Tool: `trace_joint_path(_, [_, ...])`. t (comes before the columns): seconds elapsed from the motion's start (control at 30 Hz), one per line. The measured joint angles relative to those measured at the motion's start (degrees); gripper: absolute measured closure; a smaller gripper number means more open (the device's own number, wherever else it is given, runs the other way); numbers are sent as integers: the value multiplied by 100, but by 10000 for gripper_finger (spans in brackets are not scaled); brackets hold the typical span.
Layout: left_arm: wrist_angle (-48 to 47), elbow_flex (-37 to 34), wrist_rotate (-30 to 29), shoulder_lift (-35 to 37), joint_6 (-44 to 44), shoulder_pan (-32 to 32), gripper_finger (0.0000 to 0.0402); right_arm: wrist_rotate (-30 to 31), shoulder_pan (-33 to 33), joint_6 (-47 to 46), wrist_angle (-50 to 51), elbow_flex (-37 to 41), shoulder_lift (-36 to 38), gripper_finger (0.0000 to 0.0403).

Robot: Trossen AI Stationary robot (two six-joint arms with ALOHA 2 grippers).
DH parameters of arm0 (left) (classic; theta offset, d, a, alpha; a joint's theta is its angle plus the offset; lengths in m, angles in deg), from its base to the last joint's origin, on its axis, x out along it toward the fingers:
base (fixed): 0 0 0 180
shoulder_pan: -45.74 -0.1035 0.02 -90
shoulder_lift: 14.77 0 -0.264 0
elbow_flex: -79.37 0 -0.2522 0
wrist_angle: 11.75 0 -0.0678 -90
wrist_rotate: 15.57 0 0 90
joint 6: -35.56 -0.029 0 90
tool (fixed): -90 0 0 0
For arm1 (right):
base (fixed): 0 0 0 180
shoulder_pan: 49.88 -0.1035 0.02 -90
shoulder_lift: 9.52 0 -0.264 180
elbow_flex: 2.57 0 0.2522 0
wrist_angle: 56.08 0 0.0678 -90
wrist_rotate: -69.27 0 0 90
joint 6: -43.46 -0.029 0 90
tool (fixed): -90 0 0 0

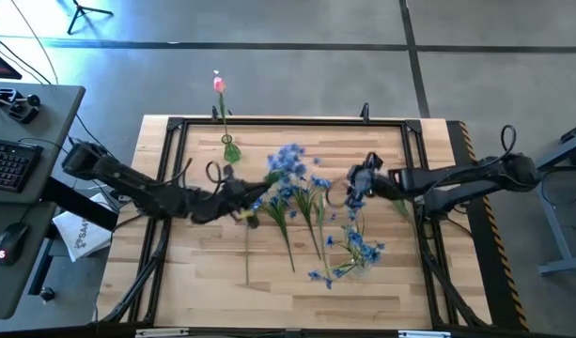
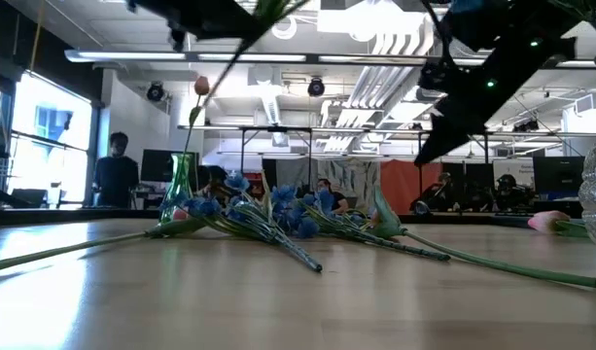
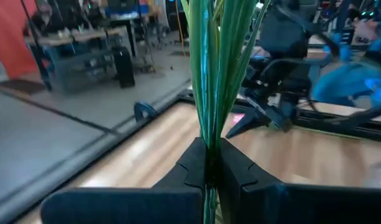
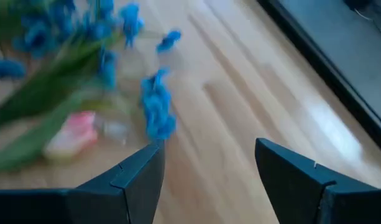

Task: Sort flowers into vase by color
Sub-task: Put the left blue flowers into the transparent vase

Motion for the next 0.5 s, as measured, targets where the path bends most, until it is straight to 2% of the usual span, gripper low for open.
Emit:
trace_joint_path(0.13, [819,-2,726,-445,-304,-670,400,-985,743,559,-873,0,29,158])
trace_joint_path(0.3, [2041,-4,1634,-938,-531,-1448,400,-1778,1481,1025,-1968,-2,35,158])
trace_joint_path(0.5, [3616,15,3366,-1460,-247,-2194,400,-3370,1830,1041,-3002,-2,37,158])
